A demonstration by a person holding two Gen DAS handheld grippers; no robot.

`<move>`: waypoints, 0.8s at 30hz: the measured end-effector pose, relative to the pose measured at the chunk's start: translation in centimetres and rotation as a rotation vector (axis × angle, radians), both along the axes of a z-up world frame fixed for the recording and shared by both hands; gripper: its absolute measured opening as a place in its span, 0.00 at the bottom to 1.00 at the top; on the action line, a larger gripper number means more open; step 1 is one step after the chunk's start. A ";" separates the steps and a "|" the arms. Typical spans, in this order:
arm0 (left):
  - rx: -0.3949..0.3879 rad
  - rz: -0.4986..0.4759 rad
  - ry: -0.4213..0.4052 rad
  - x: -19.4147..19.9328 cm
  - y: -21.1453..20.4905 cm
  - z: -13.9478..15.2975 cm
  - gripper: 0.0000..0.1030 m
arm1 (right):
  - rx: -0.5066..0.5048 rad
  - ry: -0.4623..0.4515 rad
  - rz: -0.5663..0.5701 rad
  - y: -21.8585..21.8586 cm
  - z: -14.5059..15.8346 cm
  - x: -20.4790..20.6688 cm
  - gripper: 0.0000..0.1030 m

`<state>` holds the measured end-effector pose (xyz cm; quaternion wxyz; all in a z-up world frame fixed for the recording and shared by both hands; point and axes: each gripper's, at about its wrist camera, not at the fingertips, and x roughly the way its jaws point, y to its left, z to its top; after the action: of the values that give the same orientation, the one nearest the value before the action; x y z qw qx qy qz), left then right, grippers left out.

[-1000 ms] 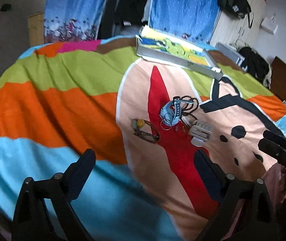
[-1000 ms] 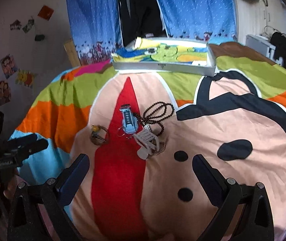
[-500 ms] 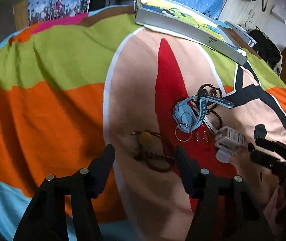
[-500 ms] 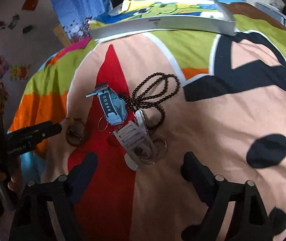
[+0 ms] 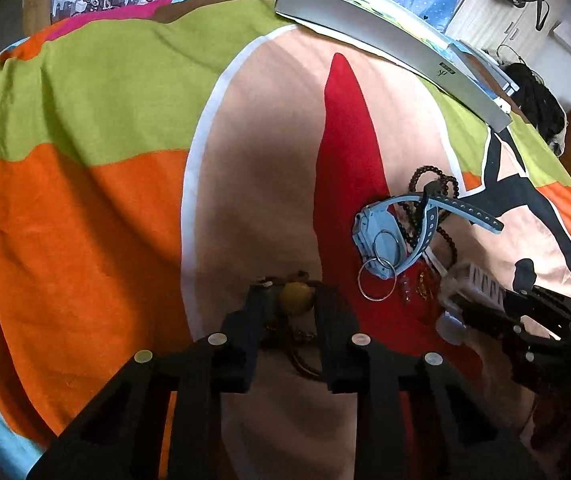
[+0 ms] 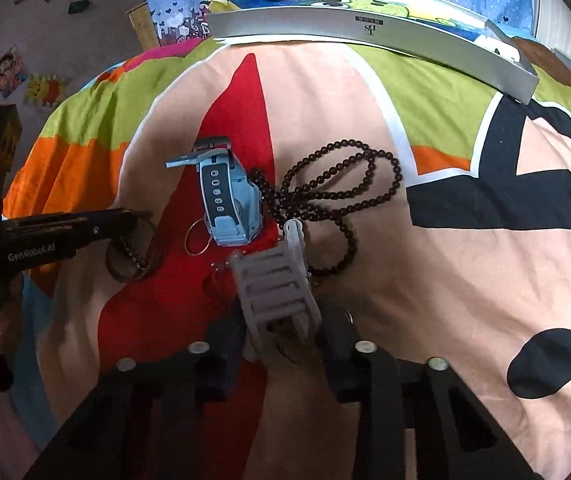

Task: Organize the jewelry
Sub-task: 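Grasp the yellow-bead earring with the left tool while the right tool grasps the white comb clip, then carry both items into the white tray and open both tools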

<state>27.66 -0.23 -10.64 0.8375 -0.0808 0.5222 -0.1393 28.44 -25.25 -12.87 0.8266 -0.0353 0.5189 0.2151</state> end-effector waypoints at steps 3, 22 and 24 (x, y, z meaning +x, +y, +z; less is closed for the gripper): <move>0.008 0.007 -0.013 -0.4 -0.2 0.4 0.19 | 0.034 0.003 -0.025 -0.3 0.4 0.2 0.28; -0.188 0.113 -0.252 -2.0 -0.4 9.7 0.19 | 0.349 -0.228 -0.160 -2.2 9.5 0.0 0.27; -0.182 0.126 -0.285 -1.2 -0.6 11.0 0.19 | 0.358 -0.291 -0.162 -2.3 10.9 1.3 0.27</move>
<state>26.43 -0.82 0.40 0.8994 -0.1683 0.3772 -0.1435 29.75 -27.53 -1.95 0.9002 0.1231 0.3491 0.2292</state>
